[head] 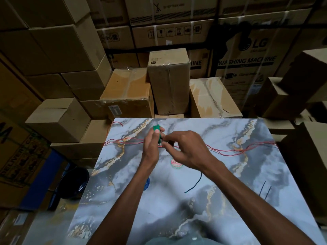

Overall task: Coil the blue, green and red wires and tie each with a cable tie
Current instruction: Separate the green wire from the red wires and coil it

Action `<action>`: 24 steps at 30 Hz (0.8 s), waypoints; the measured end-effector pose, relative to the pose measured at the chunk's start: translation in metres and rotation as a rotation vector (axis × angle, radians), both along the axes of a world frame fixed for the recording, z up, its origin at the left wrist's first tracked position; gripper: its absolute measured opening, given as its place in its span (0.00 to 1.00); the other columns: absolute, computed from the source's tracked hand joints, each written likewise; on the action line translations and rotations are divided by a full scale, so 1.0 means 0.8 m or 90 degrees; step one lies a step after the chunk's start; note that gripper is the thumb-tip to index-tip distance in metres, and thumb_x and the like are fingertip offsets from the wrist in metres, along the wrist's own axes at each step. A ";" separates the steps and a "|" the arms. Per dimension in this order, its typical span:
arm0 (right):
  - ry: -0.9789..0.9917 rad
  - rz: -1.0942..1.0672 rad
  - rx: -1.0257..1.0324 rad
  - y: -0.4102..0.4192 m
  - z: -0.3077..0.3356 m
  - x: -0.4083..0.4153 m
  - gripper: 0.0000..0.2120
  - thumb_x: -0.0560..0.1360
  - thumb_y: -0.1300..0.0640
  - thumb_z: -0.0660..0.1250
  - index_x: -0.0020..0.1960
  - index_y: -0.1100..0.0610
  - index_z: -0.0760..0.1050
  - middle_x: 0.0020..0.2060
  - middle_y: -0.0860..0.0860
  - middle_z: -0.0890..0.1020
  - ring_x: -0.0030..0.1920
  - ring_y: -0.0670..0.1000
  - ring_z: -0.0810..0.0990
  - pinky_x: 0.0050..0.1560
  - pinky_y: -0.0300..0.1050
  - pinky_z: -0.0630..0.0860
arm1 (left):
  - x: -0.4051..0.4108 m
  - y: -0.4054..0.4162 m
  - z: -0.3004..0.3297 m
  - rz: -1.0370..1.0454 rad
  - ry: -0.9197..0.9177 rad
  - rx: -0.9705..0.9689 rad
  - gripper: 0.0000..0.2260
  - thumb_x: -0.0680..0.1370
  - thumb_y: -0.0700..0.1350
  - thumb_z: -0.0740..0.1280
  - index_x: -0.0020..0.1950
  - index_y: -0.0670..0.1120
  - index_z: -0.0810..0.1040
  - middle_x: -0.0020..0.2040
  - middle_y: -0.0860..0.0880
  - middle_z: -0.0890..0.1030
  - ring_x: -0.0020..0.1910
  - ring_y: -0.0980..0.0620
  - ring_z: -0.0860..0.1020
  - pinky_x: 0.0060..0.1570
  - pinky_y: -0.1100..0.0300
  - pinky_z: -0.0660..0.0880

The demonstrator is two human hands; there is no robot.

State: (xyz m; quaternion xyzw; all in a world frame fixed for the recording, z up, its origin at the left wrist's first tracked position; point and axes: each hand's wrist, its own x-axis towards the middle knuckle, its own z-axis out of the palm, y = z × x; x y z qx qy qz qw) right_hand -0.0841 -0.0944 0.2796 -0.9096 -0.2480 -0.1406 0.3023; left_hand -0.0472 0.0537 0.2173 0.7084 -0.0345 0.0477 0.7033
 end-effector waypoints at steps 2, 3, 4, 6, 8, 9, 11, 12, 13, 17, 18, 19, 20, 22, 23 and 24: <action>-0.004 -0.027 0.002 -0.012 0.009 0.013 0.07 0.78 0.46 0.69 0.48 0.47 0.84 0.39 0.43 0.85 0.38 0.45 0.80 0.39 0.45 0.77 | -0.011 -0.006 0.002 -0.051 -0.003 0.012 0.18 0.82 0.48 0.55 0.47 0.33 0.74 0.33 0.49 0.73 0.32 0.55 0.70 0.32 0.61 0.68; -0.008 -0.055 0.006 -0.020 0.012 0.021 0.07 0.77 0.44 0.70 0.48 0.46 0.85 0.39 0.42 0.86 0.38 0.43 0.80 0.39 0.45 0.77 | -0.016 -0.007 0.002 -0.085 0.004 -0.001 0.19 0.82 0.48 0.55 0.45 0.34 0.74 0.31 0.47 0.71 0.30 0.55 0.67 0.31 0.61 0.65; -0.009 -0.089 0.015 -0.030 0.014 0.029 0.08 0.75 0.43 0.73 0.47 0.46 0.85 0.38 0.41 0.85 0.37 0.42 0.79 0.39 0.44 0.77 | -0.019 -0.006 0.001 -0.116 0.022 -0.026 0.18 0.82 0.48 0.55 0.43 0.36 0.76 0.30 0.45 0.69 0.29 0.54 0.65 0.31 0.61 0.63; 0.018 -0.142 0.049 -0.051 0.017 0.044 0.13 0.69 0.38 0.78 0.43 0.48 0.85 0.35 0.41 0.85 0.34 0.41 0.77 0.36 0.41 0.74 | -0.021 -0.002 0.003 -0.154 0.077 -0.089 0.17 0.81 0.48 0.57 0.40 0.41 0.78 0.29 0.44 0.67 0.27 0.54 0.61 0.32 0.57 0.60; 0.093 -0.138 0.122 -0.070 0.018 0.053 0.17 0.65 0.36 0.80 0.38 0.50 0.85 0.33 0.43 0.84 0.34 0.42 0.79 0.35 0.40 0.72 | -0.020 0.001 0.008 -0.178 0.112 -0.135 0.16 0.80 0.47 0.59 0.38 0.39 0.77 0.25 0.49 0.65 0.24 0.56 0.59 0.32 0.54 0.57; 0.131 -0.124 0.166 -0.077 0.014 0.057 0.17 0.65 0.37 0.80 0.36 0.51 0.85 0.33 0.44 0.84 0.34 0.44 0.79 0.34 0.42 0.72 | -0.020 0.001 0.011 -0.188 0.124 -0.163 0.16 0.79 0.47 0.60 0.37 0.38 0.75 0.24 0.51 0.63 0.23 0.56 0.58 0.31 0.56 0.58; 0.188 -0.111 0.235 -0.083 -0.001 0.062 0.18 0.66 0.38 0.81 0.36 0.53 0.85 0.33 0.48 0.84 0.36 0.51 0.80 0.35 0.47 0.73 | -0.021 0.000 0.019 -0.195 0.151 -0.237 0.15 0.79 0.47 0.62 0.36 0.40 0.70 0.22 0.52 0.61 0.22 0.56 0.57 0.27 0.60 0.60; 0.212 -0.113 0.257 -0.084 -0.011 0.063 0.18 0.67 0.38 0.80 0.36 0.54 0.85 0.32 0.49 0.85 0.36 0.54 0.81 0.36 0.49 0.74 | -0.021 0.000 0.022 -0.193 0.171 -0.280 0.14 0.79 0.48 0.63 0.37 0.41 0.68 0.22 0.53 0.60 0.22 0.56 0.56 0.26 0.61 0.59; 0.239 -0.113 0.279 -0.085 -0.023 0.062 0.18 0.69 0.39 0.79 0.37 0.54 0.86 0.32 0.51 0.85 0.35 0.53 0.81 0.37 0.50 0.75 | -0.021 0.000 0.026 -0.187 0.193 -0.331 0.15 0.79 0.49 0.62 0.37 0.42 0.67 0.21 0.53 0.59 0.22 0.56 0.55 0.25 0.62 0.57; 0.345 -0.069 0.350 -0.089 -0.066 0.047 0.18 0.77 0.49 0.73 0.37 0.62 0.84 0.31 0.49 0.85 0.36 0.43 0.80 0.40 0.38 0.72 | -0.008 0.010 0.034 -0.097 0.247 -0.550 0.16 0.82 0.49 0.58 0.36 0.45 0.68 0.21 0.55 0.58 0.20 0.57 0.53 0.23 0.63 0.53; 0.370 -0.058 0.360 -0.088 -0.075 0.039 0.18 0.79 0.52 0.72 0.38 0.66 0.84 0.30 0.46 0.84 0.34 0.40 0.78 0.38 0.35 0.70 | -0.004 0.013 0.033 -0.072 0.252 -0.579 0.16 0.84 0.49 0.56 0.37 0.45 0.69 0.21 0.55 0.58 0.19 0.57 0.54 0.22 0.63 0.54; 0.392 -0.048 0.364 -0.085 -0.084 0.032 0.18 0.80 0.54 0.71 0.40 0.68 0.83 0.29 0.44 0.82 0.33 0.39 0.76 0.37 0.34 0.68 | -0.001 0.015 0.030 -0.050 0.256 -0.601 0.17 0.84 0.49 0.56 0.37 0.45 0.69 0.22 0.54 0.58 0.19 0.57 0.55 0.22 0.64 0.55; 0.407 -0.038 0.361 -0.080 -0.092 0.025 0.16 0.80 0.55 0.70 0.42 0.68 0.84 0.29 0.44 0.81 0.32 0.39 0.75 0.36 0.33 0.67 | 0.000 0.016 0.026 -0.036 0.258 -0.616 0.17 0.85 0.49 0.55 0.38 0.45 0.70 0.22 0.54 0.59 0.19 0.57 0.56 0.22 0.64 0.56; 0.434 -0.030 0.345 -0.072 -0.106 0.016 0.13 0.81 0.56 0.69 0.46 0.63 0.86 0.30 0.47 0.80 0.31 0.41 0.72 0.35 0.34 0.67 | 0.003 0.016 0.018 -0.036 0.256 -0.627 0.16 0.85 0.49 0.55 0.41 0.45 0.71 0.24 0.54 0.59 0.20 0.57 0.57 0.24 0.64 0.59; 0.445 -0.031 0.330 -0.070 -0.111 0.013 0.12 0.82 0.55 0.68 0.48 0.60 0.86 0.31 0.48 0.80 0.31 0.43 0.72 0.35 0.36 0.67 | 0.005 0.015 0.014 -0.041 0.252 -0.623 0.15 0.85 0.50 0.54 0.43 0.44 0.71 0.24 0.54 0.60 0.20 0.57 0.57 0.25 0.64 0.59; 0.453 -0.035 0.309 -0.068 -0.115 0.012 0.11 0.82 0.53 0.67 0.50 0.58 0.86 0.32 0.48 0.82 0.31 0.46 0.72 0.35 0.38 0.68 | 0.007 0.015 0.011 -0.045 0.249 -0.612 0.16 0.86 0.50 0.54 0.44 0.44 0.71 0.24 0.54 0.60 0.21 0.57 0.57 0.25 0.63 0.60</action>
